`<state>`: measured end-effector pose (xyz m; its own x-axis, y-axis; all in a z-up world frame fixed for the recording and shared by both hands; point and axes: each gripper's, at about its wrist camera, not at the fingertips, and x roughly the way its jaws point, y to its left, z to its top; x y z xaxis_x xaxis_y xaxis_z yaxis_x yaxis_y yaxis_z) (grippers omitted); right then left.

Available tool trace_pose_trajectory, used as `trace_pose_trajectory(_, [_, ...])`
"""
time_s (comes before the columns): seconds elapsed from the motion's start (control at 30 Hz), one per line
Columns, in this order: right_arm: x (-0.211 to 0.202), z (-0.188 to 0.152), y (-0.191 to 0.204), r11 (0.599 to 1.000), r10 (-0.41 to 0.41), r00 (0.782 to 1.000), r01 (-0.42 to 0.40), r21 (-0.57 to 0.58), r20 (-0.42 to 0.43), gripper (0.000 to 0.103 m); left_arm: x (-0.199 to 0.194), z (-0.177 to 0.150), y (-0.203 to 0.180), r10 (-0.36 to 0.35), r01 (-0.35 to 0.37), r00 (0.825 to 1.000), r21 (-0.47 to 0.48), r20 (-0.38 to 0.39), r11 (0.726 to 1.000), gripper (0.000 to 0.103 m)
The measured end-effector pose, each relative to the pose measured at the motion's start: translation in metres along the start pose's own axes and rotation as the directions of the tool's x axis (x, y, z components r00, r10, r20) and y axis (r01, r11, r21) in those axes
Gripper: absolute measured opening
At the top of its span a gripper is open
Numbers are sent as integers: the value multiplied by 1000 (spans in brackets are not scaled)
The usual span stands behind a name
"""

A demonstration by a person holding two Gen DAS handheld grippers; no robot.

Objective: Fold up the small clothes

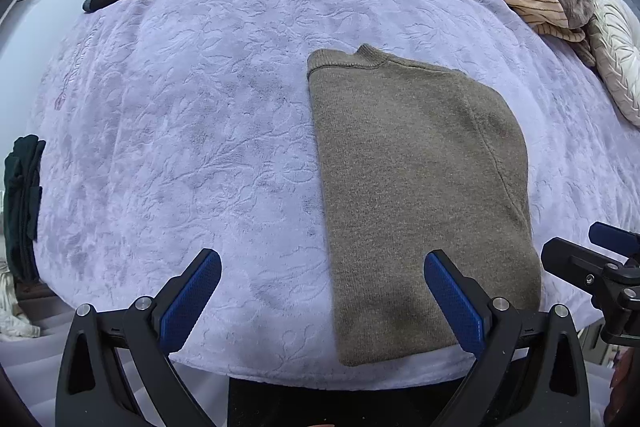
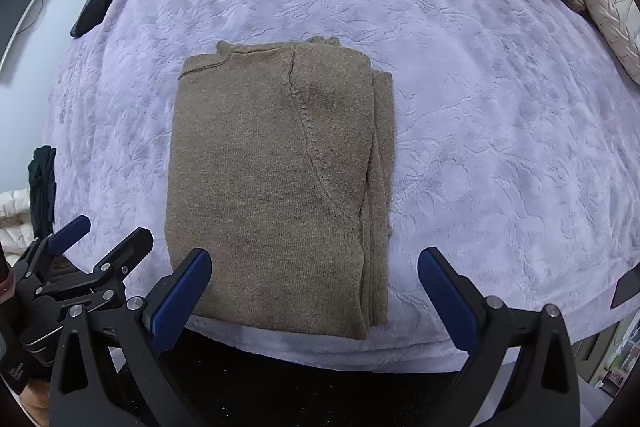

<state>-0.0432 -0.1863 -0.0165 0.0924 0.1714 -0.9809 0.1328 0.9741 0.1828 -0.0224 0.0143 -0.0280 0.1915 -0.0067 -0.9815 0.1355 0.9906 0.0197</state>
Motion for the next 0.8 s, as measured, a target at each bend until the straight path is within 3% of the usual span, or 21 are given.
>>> trace_pose_trajectory(0.8, [-1, -5, 1, 1000, -7, 1000, 7, 14, -7, 103, -2, -1, -7, 13, -12, 1000, 23, -8, 1000, 102])
